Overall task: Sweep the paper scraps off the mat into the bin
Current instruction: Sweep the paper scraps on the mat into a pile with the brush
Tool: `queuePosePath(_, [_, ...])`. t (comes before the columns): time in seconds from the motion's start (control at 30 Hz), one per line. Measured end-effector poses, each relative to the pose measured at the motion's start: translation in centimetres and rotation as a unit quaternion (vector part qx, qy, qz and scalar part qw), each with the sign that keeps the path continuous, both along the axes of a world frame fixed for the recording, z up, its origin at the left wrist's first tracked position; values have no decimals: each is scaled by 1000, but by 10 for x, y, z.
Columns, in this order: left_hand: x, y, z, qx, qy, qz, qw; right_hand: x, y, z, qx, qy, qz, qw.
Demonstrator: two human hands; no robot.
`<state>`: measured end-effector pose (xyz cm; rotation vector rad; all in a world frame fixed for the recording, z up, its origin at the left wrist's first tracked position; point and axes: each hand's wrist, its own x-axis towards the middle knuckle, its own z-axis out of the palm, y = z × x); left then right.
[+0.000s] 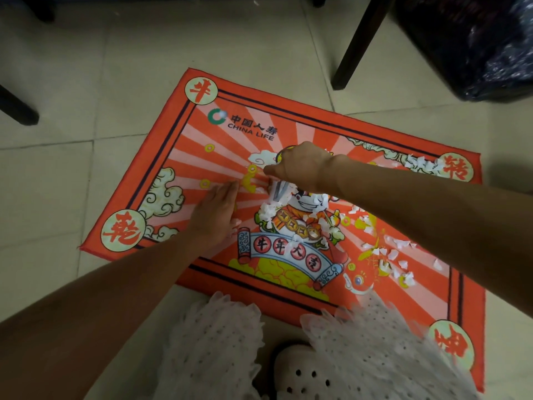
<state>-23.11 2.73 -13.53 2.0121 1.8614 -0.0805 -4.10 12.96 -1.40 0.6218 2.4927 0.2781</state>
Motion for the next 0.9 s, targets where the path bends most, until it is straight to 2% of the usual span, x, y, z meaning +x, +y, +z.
queuePosePath(0.3, [12, -11, 8, -24, -7, 9, 1000, 11, -11, 14, 0, 42, -13, 999])
queuePosePath(0.5, [20, -7, 11, -24, -10, 24, 999, -9, -7, 0, -12, 72, -25, 997])
queuePosePath(0.67, [21, -5, 8, -30, -5, 19, 999, -26, -5, -8, 1, 49, -39, 998])
queuePosePath(0.9, [22, -3, 4, -46, -8, 28, 999, -8, 0, 0, 6, -3, -31, 999])
